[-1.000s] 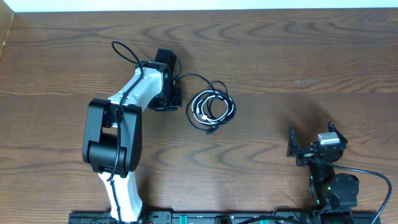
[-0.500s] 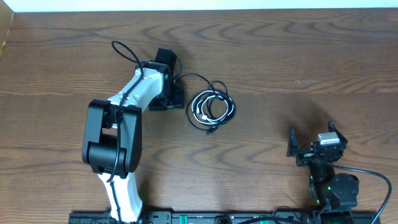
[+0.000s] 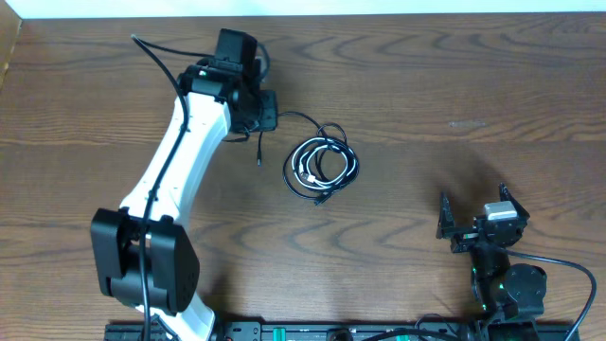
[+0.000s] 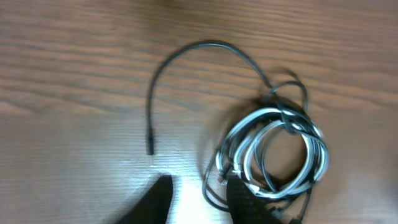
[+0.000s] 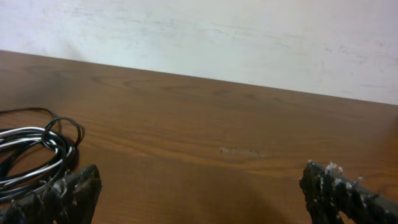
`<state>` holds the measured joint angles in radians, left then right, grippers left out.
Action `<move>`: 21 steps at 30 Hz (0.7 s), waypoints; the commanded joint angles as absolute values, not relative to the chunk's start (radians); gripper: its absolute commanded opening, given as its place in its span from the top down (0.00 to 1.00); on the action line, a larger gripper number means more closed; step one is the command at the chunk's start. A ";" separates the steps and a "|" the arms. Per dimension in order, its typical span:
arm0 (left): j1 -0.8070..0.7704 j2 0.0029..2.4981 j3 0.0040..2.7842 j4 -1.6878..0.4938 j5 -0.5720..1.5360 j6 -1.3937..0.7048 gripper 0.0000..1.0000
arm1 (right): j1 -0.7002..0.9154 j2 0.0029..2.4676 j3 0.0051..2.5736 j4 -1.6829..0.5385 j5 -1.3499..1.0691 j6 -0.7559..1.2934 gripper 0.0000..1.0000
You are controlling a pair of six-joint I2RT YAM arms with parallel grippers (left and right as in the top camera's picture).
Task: Untangle cables
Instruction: 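Lower the left gripper and grasp a black cable loop in the bundle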
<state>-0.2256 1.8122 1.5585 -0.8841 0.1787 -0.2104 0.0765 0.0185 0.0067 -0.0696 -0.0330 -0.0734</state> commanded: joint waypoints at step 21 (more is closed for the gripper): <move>-0.482 2.113 1.489 -0.889 0.092 -0.229 0.50 | 0.081 0.015 0.006 -0.074 -0.032 -0.083 0.01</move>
<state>-0.4812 2.0552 1.4971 -0.8856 0.1761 -0.2321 0.0765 0.0185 0.0067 -0.0696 -0.0330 -0.0738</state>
